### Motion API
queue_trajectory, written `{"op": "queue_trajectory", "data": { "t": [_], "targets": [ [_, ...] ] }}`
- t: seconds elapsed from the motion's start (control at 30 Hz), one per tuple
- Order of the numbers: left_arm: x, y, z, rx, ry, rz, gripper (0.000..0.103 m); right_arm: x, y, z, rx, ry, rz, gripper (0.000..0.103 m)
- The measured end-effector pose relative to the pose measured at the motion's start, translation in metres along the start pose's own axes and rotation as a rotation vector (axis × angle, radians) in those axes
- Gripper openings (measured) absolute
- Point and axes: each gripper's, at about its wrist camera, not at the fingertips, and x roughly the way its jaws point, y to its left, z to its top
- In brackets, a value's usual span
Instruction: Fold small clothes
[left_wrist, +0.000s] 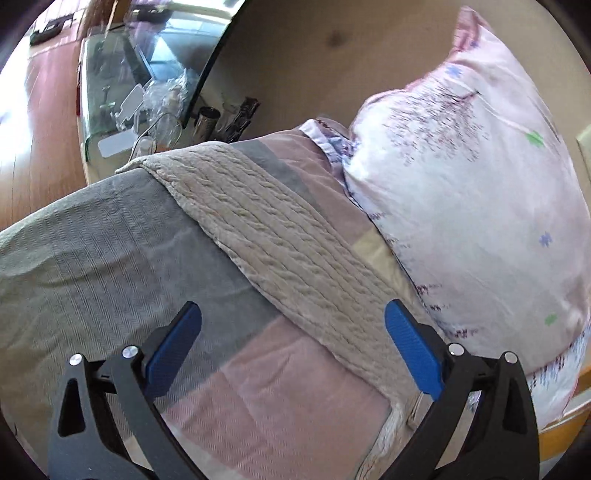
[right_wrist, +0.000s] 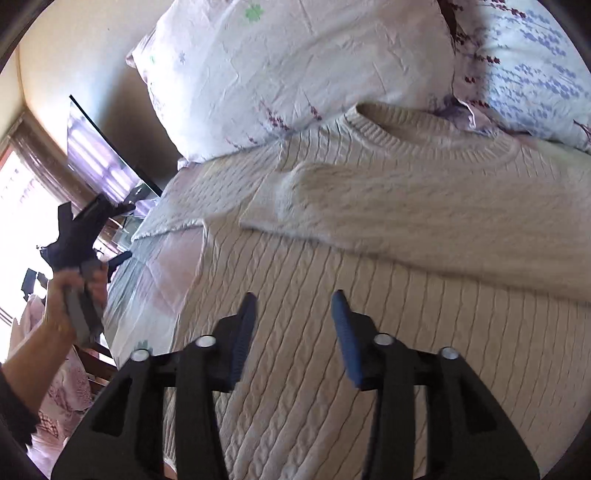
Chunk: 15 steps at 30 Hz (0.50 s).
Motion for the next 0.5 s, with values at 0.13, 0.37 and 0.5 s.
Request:
{"op": "queue_trajectory", "data": {
  "t": [0.13, 0.37, 0.5],
  "targets": [
    [0.025, 0.028, 0.03, -0.148, 0.046, -0.012, 0.07, -0.026, -0.026, -0.004, 0.041, -0.028, -0.131, 0.072],
    [0.038, 0.068, 0.063, -0.407, -0.002, -0.089, 0.046, -0.082, -0.101, -0.022, 0.278, -0.077, -0.26, 0.078],
    [0.039, 0.053, 0.079, -0.321, 0.008, 0.028, 0.007, -0.093, -0.105, -0.038, 0.274, -0.066, -0.258, 0.078]
  ]
}}
